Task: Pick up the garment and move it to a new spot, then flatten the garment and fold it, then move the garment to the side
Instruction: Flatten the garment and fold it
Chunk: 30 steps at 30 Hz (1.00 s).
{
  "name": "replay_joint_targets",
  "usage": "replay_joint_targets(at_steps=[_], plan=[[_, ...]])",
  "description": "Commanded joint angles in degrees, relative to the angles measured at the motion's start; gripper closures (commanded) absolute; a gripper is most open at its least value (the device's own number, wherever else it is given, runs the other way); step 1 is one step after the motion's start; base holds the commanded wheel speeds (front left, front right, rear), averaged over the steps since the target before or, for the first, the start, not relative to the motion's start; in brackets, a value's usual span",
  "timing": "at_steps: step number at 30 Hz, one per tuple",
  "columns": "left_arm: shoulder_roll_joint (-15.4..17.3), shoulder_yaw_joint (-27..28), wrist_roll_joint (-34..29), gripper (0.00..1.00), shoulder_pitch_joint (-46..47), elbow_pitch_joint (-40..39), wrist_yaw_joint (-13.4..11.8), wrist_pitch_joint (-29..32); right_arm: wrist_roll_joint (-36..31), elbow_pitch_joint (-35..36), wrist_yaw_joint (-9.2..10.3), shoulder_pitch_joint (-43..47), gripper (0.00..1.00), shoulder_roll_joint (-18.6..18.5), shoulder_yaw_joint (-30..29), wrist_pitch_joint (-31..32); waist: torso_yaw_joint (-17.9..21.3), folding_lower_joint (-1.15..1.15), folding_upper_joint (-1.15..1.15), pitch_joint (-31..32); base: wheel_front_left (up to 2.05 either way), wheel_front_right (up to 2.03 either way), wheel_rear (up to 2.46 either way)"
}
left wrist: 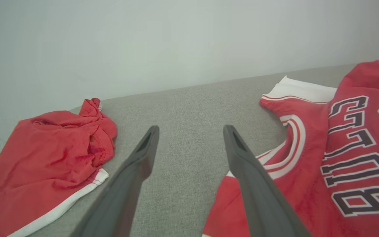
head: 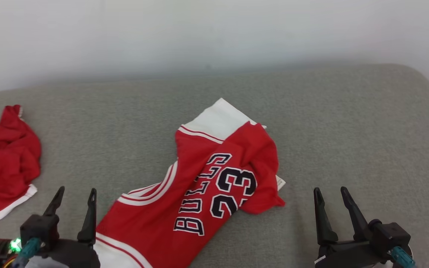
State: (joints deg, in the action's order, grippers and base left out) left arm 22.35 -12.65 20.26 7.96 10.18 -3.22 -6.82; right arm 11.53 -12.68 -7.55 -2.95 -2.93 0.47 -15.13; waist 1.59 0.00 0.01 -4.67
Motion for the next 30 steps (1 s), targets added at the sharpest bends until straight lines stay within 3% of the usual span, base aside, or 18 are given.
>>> replay_joint_targets(at_steps=[1,10,21,22,23,24,25,30], plan=[[0.32,-0.04,0.12,0.0,1.19,0.34,0.22,0.52,0.46,0.02,0.13,-0.49,0.0,0.11,0.06,-0.03,3.23,0.0,-0.01,-2.48,0.0,0.0,0.0],[-0.17,-2.61,2.47,0.0,5.61,6.8,3.77,6.2,0.88,0.45,0.13,-1.88,0.0,0.12,-0.26,-0.03,7.44,0.0,-0.01,-5.82,0.0,0.0,0.0],[-1.47,-5.58,4.06,0.03,9.02,17.58,6.64,12.31,0.21,0.19,0.13,-2.11,0.0,0.13,-0.63,-0.03,8.87,0.0,-0.01,-6.03,0.0,0.0,0.0],[-1.67,-5.75,4.09,0.31,9.08,18.05,6.59,12.39,0.08,0.19,0.13,-1.98,0.0,0.13,-0.71,-0.03,8.86,0.0,-0.01,-5.9,0.0,0.0,0.0],[-1.87,-5.8,4.16,0.69,9.21,18.42,6.46,12.21,0.01,0.17,0.13,-1.89,0.0,0.12,-0.8,-0.03,8.81,0.0,-0.01,-5.68,0.0,0.0,0.0],[-2.02,-5.75,4.06,0.9,9.38,18.73,5.98,11.72,-0.04,0.16,0.13,-1.76,0.0,0.11,-0.92,-0.03,8.72,0.0,-0.01,-5.44,0.0,0.0,0.0],[-2.0,-5.72,3.85,1.0,9.6,18.97,5.71,11.45,-0.08,0.21,0.13,-1.65,0.0,0.11,-0.96,-0.03,8.62,0.0,-0.01,-5.23,0.0,0.0,0.0],[-1.75,-5.41,3.06,1.0,10.36,20.16,4.53,8.68,-0.63,0.22,0.13,-1.34,0.0,0.1,-1.29,-0.03,7.75,0.0,-0.01,-3.99,0.0,0.0,0.0]])
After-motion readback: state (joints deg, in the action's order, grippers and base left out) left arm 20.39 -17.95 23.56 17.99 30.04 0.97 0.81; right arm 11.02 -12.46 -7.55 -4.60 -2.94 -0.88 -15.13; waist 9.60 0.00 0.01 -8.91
